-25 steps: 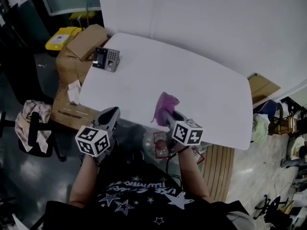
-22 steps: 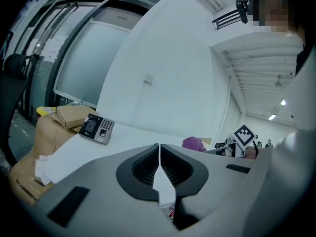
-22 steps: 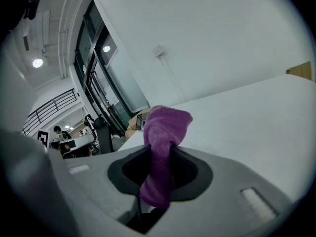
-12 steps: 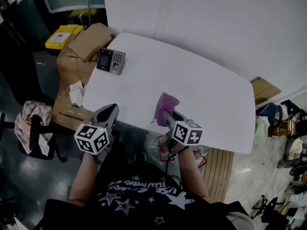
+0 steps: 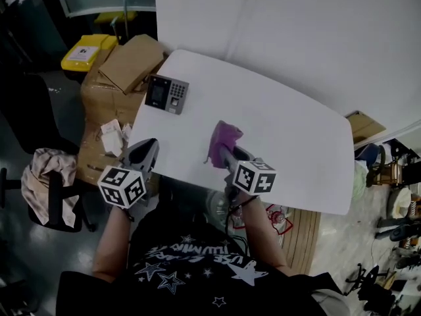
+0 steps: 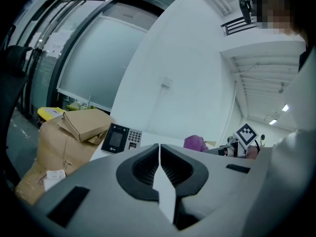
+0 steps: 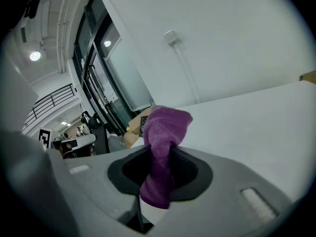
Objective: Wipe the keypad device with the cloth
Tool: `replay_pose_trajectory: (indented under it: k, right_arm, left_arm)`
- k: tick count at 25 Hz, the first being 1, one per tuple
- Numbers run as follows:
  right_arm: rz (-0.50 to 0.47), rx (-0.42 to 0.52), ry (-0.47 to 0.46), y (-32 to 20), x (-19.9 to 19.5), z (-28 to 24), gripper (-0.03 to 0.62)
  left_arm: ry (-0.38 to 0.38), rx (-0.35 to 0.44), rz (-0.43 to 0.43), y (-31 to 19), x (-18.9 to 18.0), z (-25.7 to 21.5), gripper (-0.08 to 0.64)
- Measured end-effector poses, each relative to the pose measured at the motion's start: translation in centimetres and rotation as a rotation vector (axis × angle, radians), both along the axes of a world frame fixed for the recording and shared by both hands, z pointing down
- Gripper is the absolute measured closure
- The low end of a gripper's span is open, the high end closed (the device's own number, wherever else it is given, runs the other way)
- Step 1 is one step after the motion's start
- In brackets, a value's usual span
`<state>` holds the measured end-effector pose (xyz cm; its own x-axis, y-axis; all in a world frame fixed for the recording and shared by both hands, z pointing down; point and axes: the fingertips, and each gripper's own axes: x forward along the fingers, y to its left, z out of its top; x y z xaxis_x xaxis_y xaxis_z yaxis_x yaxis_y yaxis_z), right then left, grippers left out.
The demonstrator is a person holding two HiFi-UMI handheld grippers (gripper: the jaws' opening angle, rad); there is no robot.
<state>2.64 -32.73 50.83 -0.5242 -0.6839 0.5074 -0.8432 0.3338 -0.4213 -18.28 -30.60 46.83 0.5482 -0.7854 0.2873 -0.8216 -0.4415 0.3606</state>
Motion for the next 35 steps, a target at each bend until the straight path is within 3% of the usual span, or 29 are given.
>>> replay_pose_trajectory:
  k: [17, 35]
  right_arm:
    - [0.0, 0.013, 0.043, -8.8, -13.6, 0.1, 0.495]
    - [-0.124, 0.028, 0.08, -16.5, -24.1, 1.7, 0.495]
  left_arm:
    - [0.036, -0.008, 0.061, -9.5, -10.7, 1.3, 0.543]
    - [0.061, -0.032, 0.054, -15.9, -14.6, 3.4, 0.543]
